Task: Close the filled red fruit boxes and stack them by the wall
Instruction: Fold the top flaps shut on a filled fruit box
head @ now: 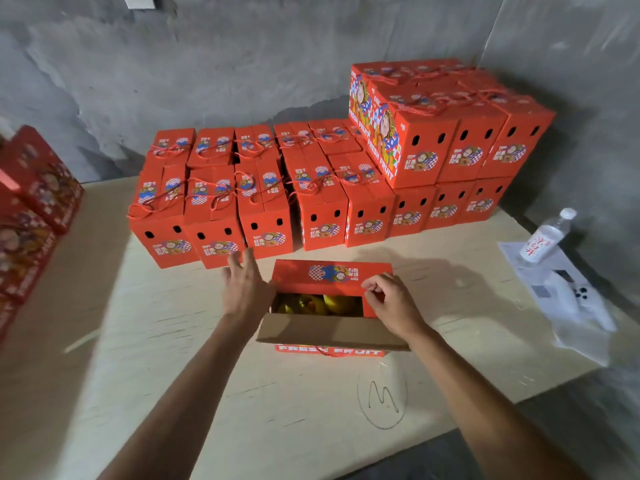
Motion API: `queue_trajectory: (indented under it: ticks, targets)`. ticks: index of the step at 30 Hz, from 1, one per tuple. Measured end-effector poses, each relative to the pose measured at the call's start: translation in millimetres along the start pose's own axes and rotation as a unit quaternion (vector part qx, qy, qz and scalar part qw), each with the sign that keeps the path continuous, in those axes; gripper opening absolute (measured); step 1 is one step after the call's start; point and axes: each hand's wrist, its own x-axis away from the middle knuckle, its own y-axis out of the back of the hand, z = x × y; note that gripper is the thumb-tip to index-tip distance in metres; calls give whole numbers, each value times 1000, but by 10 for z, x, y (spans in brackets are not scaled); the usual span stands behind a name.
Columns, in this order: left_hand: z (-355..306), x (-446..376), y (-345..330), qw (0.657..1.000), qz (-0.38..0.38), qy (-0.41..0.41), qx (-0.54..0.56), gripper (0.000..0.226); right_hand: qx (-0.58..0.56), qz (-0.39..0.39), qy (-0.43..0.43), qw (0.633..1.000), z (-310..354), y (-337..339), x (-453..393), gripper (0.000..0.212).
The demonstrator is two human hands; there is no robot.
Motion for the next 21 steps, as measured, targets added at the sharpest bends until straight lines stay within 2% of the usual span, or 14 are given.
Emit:
queue_trajectory:
  ticks: [1,2,3,4,6,9,12,14,15,17,18,20,21]
  targets:
    - [26,11,21,989,-2,4,151,67,-2,-4,-2,1000,-7,-11,6,10]
    - [30,50,42,960,13,5,280,57,-5,-7,-2,1000,-16,-23,13,10]
    - [36,103,37,934,44,-4,355,46,-8,-7,-6,1000,-26,-28,15,11]
    - [62,165,-6,922,81,-20,378,36,-15,-5,-13,1000,-37,-33,15,12]
    - [154,271,-164,923,126,-55,359,30,-35,3,-30,999,-30,-28,16,13]
    - [293,248,-318,920,119,-74,365,31,-63,19,-42,997,-62,52,30,20]
    - [476,166,-344,901,140,-103,397,30,-49,56,-19,997,-209,243,184,44]
    - [633,138,-314,885,187,-112,411,55,-36,95,24,995,-350,348,330,58]
    - [684,118,-277,890,209,-117,387,67,-21,111,38,993,-393,383,389,59]
    - [732,57,-197,911,246,-142,298,72,22,135,60,989,-421,429,483,54]
    - [721,42,-161,909,271,-166,270,67,25,149,60,987,-420,442,502,54]
    - [651,70,-126,885,300,-195,297,69,-42,161,-8,986,-341,468,504,53]
    - [573,96,-111,884,280,-170,334,74,-101,138,-56,984,-272,462,471,46]
